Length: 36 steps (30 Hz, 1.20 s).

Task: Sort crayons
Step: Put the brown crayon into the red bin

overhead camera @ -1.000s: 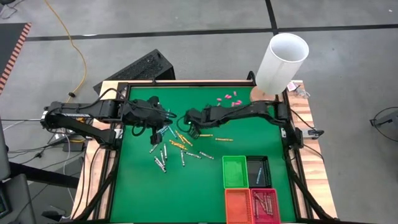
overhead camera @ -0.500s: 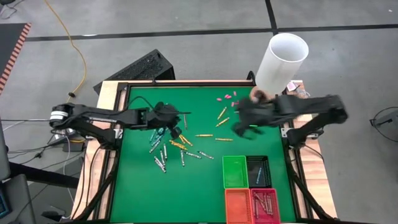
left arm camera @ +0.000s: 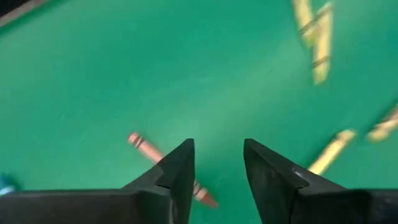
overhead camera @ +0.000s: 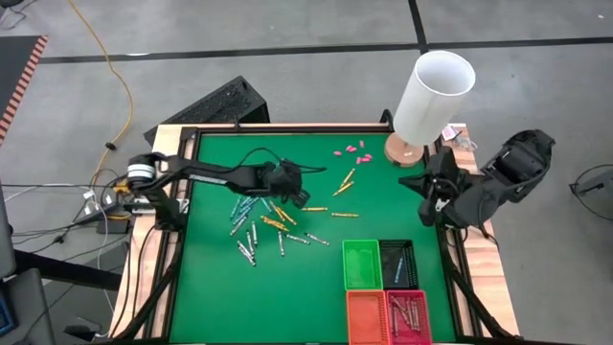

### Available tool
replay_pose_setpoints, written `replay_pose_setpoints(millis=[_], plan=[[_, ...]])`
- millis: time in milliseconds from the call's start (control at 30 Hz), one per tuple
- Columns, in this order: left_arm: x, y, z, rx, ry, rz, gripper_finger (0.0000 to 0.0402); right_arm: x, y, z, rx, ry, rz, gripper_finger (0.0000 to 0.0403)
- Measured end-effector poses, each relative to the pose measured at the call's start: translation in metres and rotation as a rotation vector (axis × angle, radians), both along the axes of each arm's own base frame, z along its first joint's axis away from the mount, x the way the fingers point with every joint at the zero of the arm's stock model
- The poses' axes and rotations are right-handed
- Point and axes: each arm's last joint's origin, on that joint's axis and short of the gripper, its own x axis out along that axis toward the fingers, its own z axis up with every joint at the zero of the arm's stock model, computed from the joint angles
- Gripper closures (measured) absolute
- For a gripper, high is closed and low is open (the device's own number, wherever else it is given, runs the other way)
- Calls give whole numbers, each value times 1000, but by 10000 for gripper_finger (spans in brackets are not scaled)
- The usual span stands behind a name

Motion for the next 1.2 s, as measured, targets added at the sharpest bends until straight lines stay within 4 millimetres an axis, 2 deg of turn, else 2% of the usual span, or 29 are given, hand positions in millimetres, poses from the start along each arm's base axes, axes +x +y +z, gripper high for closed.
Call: replay_pose_setpoints(millis=[167,300,667,1000,1100,1200], plan=[[13,13,-5,-68,120,80,236,1,6,-2,-18,21,35,403],[15,22,-11,-100,191,178,226,1,9,-5,-38,44,47,403],[17,25,-22,-175,129,317,226,1,9,-7,-64,75,45,403],[24,26,-53,-203,175,346,226,0,15,-8,-69,79,83,403],[24,26,-54,-206,176,352,236,0,18,-9,-71,84,93,403],[24,26,-54,-210,176,350,266,0,20,-9,-72,85,104,403]])
